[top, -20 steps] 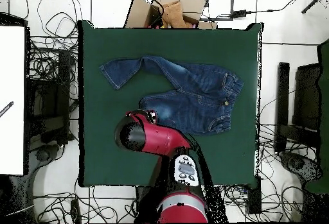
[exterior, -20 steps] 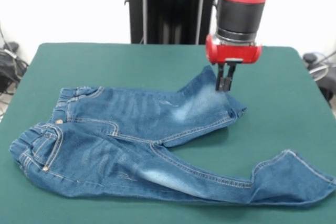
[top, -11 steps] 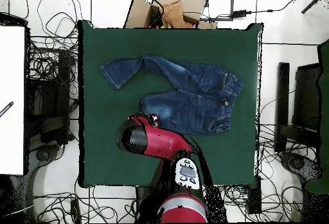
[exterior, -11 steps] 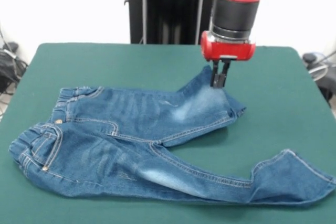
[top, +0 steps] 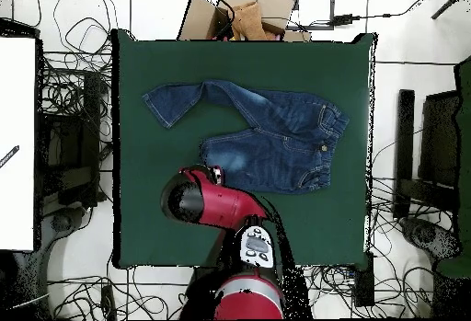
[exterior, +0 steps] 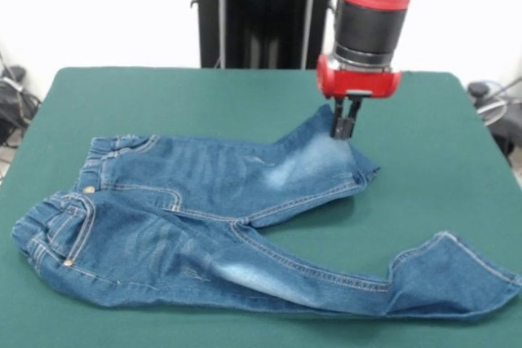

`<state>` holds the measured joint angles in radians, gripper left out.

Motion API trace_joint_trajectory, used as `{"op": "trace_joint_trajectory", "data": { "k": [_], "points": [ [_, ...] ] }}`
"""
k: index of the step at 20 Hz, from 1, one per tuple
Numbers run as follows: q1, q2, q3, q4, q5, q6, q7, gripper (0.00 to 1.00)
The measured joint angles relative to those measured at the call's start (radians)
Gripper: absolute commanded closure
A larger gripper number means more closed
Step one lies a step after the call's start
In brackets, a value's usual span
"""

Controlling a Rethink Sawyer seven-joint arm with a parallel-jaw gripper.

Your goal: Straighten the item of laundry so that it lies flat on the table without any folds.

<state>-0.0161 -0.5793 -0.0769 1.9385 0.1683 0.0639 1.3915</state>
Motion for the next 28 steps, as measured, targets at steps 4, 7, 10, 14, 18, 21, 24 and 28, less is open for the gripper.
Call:
{"op": "trace_joint_trajectory", "data": {
  "k": [4,7,10,14,18,21,24,28],
  "points": [
    [0.025,0.001,-0.001,0.000,0.021,0.000,0.001,1.00],
    [0.047,0.001,0.000,0.000,0.039,-0.001,0.010,1.00],
    [0.063,0.002,-0.001,0.000,0.052,-0.002,0.025,1.00],
    [0.068,0.004,-0.001,0.000,0.053,-0.009,0.038,1.00],
    [0.060,0.015,0.000,0.000,0.053,-0.028,0.038,1.00],
    [0.042,0.038,0.000,0.000,0.053,-0.059,0.038,1.00],
    [0.032,0.053,0.000,0.000,0.053,-0.077,0.038,1.00],
    [0.016,0.078,0.000,0.000,0.053,-0.104,0.038,1.00]
  ]
}}
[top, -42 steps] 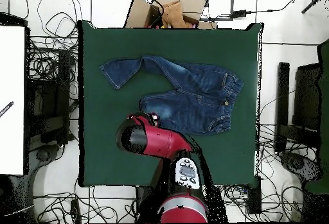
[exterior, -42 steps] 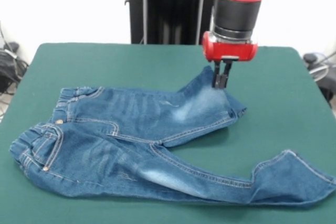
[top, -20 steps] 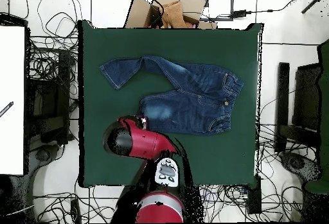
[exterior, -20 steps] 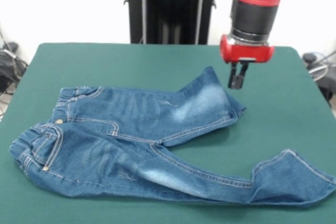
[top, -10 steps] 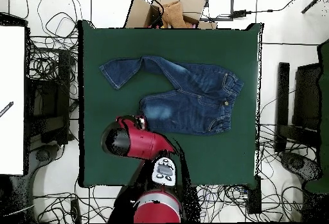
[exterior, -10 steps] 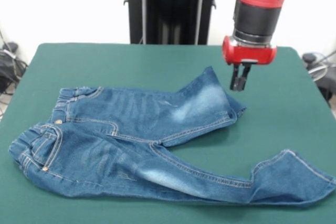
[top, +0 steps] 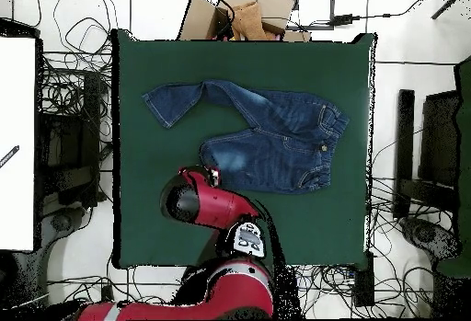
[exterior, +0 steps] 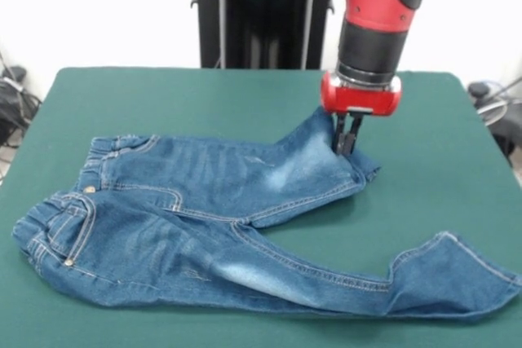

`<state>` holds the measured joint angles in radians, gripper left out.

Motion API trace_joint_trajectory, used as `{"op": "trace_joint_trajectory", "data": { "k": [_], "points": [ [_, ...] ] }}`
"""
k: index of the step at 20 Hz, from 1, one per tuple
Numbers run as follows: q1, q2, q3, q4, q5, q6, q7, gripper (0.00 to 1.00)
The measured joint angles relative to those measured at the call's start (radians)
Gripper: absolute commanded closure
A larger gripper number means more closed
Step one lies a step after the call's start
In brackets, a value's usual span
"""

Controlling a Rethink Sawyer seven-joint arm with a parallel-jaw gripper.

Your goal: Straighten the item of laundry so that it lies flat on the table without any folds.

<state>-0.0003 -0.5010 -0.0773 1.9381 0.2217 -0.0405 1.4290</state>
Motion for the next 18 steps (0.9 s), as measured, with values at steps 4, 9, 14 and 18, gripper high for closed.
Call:
{"op": "trace_joint_trajectory", "data": {
  "k": [4,9,14,18],
  "points": [
    [-0.001,0.013,0.000,0.000,0.000,-0.013,0.000,1.00],
    [0.000,0.015,0.000,0.000,0.000,-0.019,0.000,1.00],
    [0.012,0.014,0.000,0.003,0.000,-0.023,0.000,1.00],
    [0.029,0.014,0.000,0.012,0.000,-0.032,0.000,1.00]
  ]
}}
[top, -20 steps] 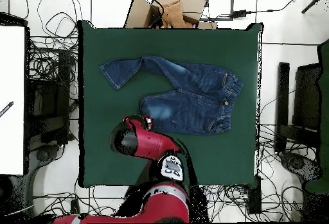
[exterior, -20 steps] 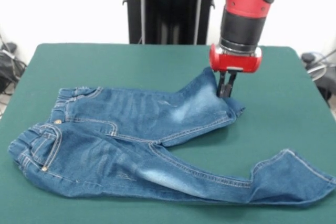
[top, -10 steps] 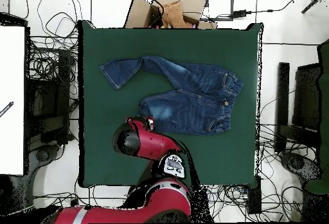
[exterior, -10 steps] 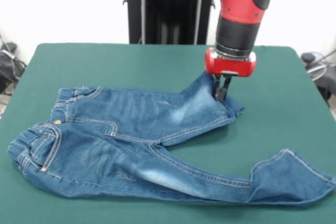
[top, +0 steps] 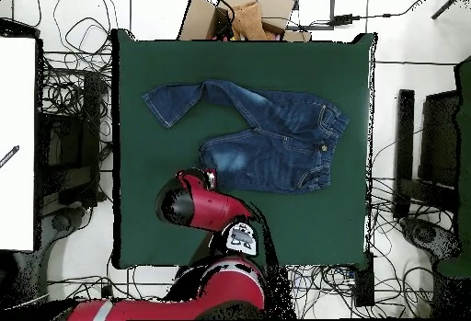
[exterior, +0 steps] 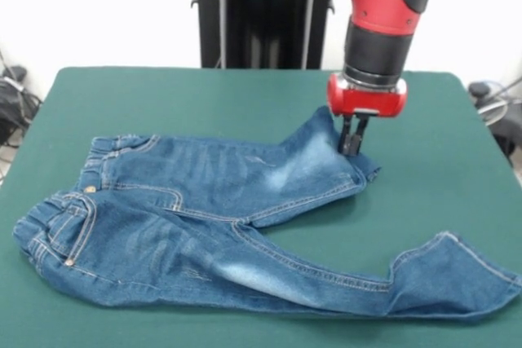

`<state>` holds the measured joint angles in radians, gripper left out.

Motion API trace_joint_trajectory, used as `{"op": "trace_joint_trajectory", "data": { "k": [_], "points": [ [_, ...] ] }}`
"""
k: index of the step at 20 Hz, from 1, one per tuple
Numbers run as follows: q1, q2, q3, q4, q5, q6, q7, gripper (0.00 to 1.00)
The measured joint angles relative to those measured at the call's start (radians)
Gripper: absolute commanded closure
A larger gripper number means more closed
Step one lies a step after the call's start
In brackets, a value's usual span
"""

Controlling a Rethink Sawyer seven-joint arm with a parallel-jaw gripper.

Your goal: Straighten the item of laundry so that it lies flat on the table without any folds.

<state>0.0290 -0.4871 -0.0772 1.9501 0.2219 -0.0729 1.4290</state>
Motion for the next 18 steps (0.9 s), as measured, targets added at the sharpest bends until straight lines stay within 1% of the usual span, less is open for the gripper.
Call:
{"op": "trace_joint_trajectory", "data": {
  "k": [6,11,18],
  "points": [
    [0.023,0.001,0.000,0.029,0.000,-0.032,0.000,1.00],
    [0.017,0.003,0.001,0.041,0.000,-0.058,0.000,1.00],
    [-0.009,0.036,0.003,0.047,0.000,-0.098,0.000,1.00]
  ]
}}
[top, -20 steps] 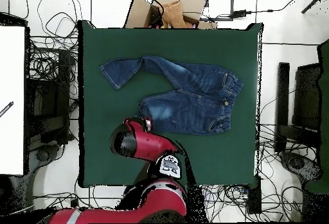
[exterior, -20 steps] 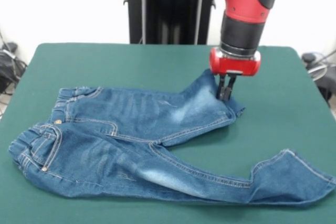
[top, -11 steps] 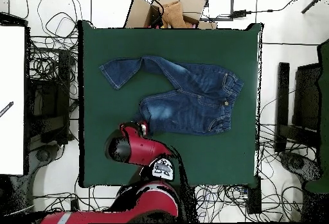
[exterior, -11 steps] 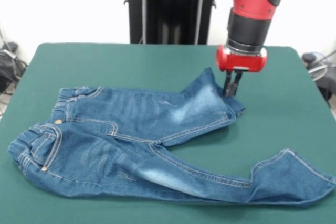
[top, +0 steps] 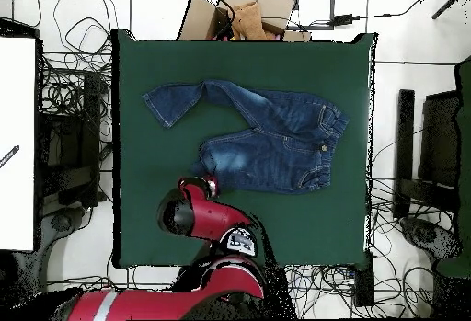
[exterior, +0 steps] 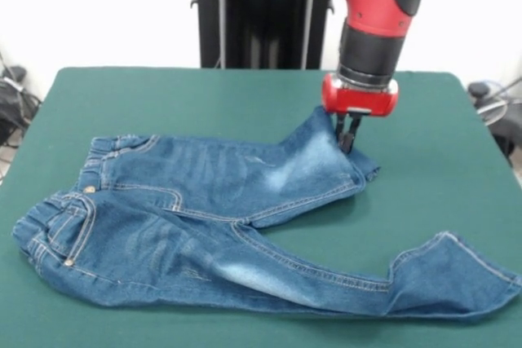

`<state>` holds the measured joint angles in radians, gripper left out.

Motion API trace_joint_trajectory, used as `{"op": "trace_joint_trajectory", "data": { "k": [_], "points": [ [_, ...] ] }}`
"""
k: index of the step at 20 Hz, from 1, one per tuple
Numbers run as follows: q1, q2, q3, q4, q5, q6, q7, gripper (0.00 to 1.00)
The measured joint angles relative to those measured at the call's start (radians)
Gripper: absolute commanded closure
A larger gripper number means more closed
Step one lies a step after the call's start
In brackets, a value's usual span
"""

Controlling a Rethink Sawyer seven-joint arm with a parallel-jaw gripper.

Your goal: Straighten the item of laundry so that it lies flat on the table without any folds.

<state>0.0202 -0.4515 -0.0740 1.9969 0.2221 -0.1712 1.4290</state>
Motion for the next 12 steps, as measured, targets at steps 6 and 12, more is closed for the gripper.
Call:
{"op": "trace_joint_trajectory", "data": {
  "k": [6,12],
  "points": [
    [-0.002,0.037,0.000,-0.001,0.001,-0.019,0.000,1.00],
    [0.006,0.039,-0.005,-0.001,0.002,-0.032,0.000,1.00]
  ]
}}
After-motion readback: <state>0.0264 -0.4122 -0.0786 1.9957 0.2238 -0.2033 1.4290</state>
